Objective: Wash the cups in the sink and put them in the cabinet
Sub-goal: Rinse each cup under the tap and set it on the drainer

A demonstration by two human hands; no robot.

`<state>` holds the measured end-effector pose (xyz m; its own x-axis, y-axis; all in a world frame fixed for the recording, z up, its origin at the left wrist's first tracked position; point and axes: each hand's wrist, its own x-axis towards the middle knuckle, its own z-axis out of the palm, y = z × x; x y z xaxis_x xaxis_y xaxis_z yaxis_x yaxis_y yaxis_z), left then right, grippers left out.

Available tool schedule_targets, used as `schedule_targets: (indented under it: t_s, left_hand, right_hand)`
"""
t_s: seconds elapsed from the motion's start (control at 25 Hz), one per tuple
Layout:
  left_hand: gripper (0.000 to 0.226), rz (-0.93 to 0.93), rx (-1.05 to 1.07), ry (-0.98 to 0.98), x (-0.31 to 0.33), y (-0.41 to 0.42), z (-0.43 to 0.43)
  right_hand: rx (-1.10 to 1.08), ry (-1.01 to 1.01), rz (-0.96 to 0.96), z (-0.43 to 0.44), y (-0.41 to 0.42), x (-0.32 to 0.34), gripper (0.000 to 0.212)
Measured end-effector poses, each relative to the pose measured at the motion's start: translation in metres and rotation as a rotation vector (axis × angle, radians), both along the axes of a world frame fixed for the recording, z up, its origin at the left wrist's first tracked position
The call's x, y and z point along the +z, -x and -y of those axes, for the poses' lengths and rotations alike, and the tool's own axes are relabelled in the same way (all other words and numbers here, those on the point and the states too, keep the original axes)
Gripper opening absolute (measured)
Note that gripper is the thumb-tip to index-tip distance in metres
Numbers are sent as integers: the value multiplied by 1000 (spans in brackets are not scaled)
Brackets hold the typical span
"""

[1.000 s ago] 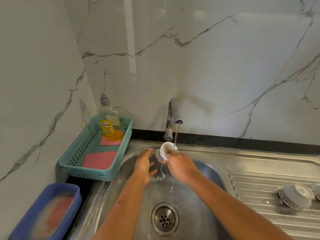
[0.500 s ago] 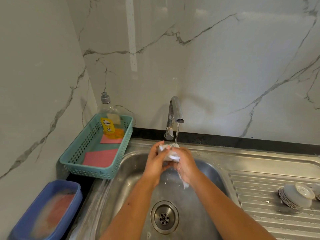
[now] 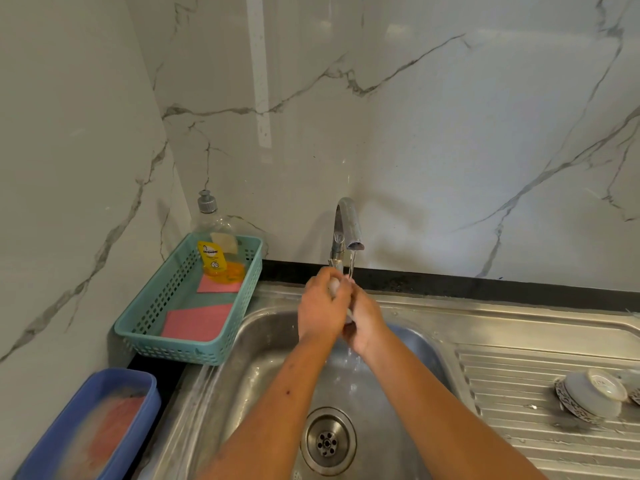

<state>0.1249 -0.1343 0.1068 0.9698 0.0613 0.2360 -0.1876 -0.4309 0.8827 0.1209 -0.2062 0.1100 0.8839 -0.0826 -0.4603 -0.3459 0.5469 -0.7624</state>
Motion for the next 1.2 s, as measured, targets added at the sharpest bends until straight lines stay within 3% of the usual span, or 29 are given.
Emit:
schedule_targets:
  t_s: [0.08, 0.2, 0.28, 0.36, 0.44, 0.52, 0.72, 0.84, 0.96, 1.2]
  left_hand:
    - [24, -242, 59, 78, -3, -8, 0]
    - [37, -649, 71, 595, 2, -19, -7]
    - [44, -854, 41, 850, 8, -17, -18]
    - [42, -930, 13, 1012, 10, -15, -24]
    - [44, -944, 10, 1029, 7, -15, -22]
    - [42, -847, 17, 877, 4, -15, -13]
    - [22, -319, -30, 588, 12, 1, 0]
    - [19, -288, 5, 396, 20, -4, -2]
    - [15, -344, 0, 351, 21, -3, 2]
    - [24, -395, 107, 367, 16, -9, -2]
  right_hand:
    - [-71, 270, 23, -6, -1, 0, 22]
    - [16, 701, 334, -9, 6, -1, 20]
    - [198, 974, 554, 0, 11, -4, 28]
    - [423, 1307, 668, 15, 10, -7, 28]
    - [471, 1440, 662, 29, 4, -7, 23]
    - [330, 1224, 557, 29, 2, -4, 23]
    - [77, 670, 104, 18, -1, 10, 28]
    - [23, 560, -79, 14, -1, 15, 40]
    - [31, 542, -87, 10, 1, 17, 42]
    - [300, 529, 165, 9, 14, 30, 14]
